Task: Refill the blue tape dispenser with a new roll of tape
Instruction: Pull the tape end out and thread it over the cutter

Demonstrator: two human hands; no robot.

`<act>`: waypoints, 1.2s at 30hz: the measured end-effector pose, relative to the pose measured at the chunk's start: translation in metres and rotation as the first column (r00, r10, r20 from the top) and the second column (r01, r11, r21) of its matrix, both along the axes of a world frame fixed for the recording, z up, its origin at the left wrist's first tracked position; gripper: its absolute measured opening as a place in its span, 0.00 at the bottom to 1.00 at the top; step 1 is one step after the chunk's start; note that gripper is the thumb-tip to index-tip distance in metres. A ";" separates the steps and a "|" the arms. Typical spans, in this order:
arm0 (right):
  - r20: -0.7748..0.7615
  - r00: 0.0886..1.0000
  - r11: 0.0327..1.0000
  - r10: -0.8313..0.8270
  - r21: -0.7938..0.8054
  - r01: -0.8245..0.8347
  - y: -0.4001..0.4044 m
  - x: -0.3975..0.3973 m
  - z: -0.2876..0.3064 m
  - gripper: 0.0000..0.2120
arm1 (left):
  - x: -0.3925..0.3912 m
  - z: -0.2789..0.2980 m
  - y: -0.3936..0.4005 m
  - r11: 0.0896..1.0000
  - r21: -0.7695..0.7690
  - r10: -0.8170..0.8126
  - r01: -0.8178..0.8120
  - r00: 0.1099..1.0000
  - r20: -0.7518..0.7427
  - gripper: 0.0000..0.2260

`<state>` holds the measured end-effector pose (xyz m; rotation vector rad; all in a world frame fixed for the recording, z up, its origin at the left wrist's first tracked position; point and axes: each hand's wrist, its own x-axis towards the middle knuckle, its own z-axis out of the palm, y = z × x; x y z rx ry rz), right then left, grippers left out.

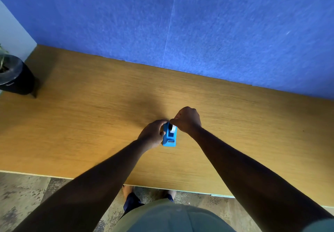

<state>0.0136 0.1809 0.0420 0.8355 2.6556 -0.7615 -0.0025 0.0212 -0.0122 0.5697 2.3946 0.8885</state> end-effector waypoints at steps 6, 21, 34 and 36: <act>0.026 0.988 0.968 -0.155 -0.198 0.157 0.011 -0.002 0.010 0.10 | 0.002 0.001 -0.002 0.999 0.023 0.033 -0.032 0.999 -0.021 0.29; 0.375 0.684 0.029 -0.626 -0.865 0.501 -0.007 0.055 -0.002 0.06 | -0.005 0.019 0.011 0.695 0.388 0.259 -0.606 0.714 0.650 0.08; 0.292 0.780 0.079 -0.553 -0.914 0.398 -0.002 0.061 -0.002 0.13 | -0.013 0.040 0.020 0.732 0.463 0.134 -0.500 0.772 0.621 0.13; 0.224 0.790 0.333 -0.571 -0.816 0.472 0.003 0.059 -0.004 0.11 | -0.012 0.038 0.019 0.737 0.458 0.137 -0.496 0.774 0.618 0.15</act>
